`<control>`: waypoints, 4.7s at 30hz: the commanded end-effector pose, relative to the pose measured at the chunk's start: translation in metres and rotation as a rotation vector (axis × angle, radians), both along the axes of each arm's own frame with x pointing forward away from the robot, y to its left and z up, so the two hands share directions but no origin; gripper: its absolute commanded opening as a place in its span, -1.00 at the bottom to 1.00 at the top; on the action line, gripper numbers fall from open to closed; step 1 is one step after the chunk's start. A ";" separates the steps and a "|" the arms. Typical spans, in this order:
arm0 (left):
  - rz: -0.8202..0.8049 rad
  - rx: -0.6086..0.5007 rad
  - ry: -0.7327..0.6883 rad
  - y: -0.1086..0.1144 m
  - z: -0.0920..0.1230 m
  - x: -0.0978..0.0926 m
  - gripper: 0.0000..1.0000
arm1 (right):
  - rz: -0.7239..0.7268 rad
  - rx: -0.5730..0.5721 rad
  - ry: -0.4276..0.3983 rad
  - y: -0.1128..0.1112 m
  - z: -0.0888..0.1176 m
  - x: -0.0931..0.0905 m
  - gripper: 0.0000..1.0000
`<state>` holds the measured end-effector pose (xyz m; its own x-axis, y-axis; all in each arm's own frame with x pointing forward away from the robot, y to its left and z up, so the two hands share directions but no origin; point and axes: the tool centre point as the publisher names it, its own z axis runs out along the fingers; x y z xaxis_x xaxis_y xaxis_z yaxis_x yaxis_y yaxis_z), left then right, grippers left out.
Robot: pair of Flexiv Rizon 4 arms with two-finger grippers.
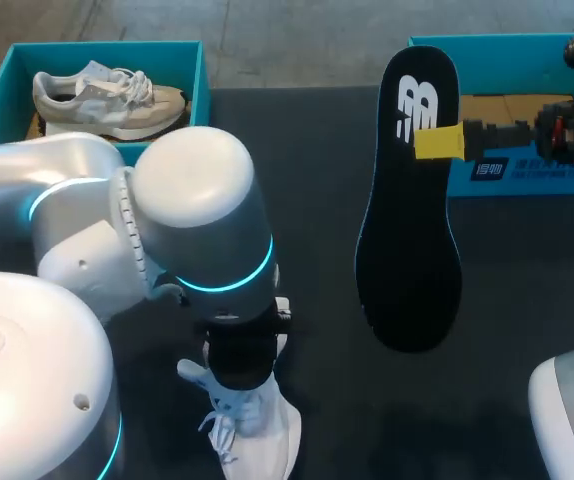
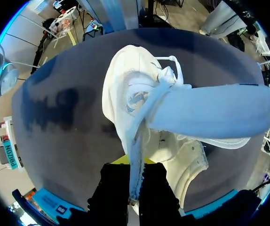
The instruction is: Take the shoe out of the shoebox, open the shoe tongue, remove and reinsert the insole, then place the shoe into the shoebox
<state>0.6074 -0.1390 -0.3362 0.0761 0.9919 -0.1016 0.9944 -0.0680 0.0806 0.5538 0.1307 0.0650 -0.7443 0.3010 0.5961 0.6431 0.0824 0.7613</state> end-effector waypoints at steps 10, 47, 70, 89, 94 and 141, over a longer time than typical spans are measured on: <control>0.060 0.034 0.005 -0.027 -0.025 0.009 -1.00 | -0.054 0.047 -0.022 0.011 -0.002 -0.009 -1.00; 0.004 -0.036 0.017 -0.035 -0.034 0.016 -1.00 | -0.054 0.047 -0.022 0.011 -0.002 -0.009 -1.00; 0.048 -0.185 -0.009 -0.040 0.016 0.033 0.94 | -0.054 0.047 -0.022 0.011 -0.002 -0.009 -1.00; 0.165 -0.480 0.030 -0.015 0.090 0.059 1.00 | -0.054 0.047 -0.022 0.011 -0.002 -0.009 -1.00; 0.161 -0.588 0.038 -0.002 0.113 0.068 1.00 | -0.054 0.047 -0.022 0.011 -0.002 -0.009 -1.00; -0.137 -1.312 0.004 0.030 0.173 0.111 1.00 | -0.054 0.047 -0.022 0.011 -0.002 -0.009 -1.00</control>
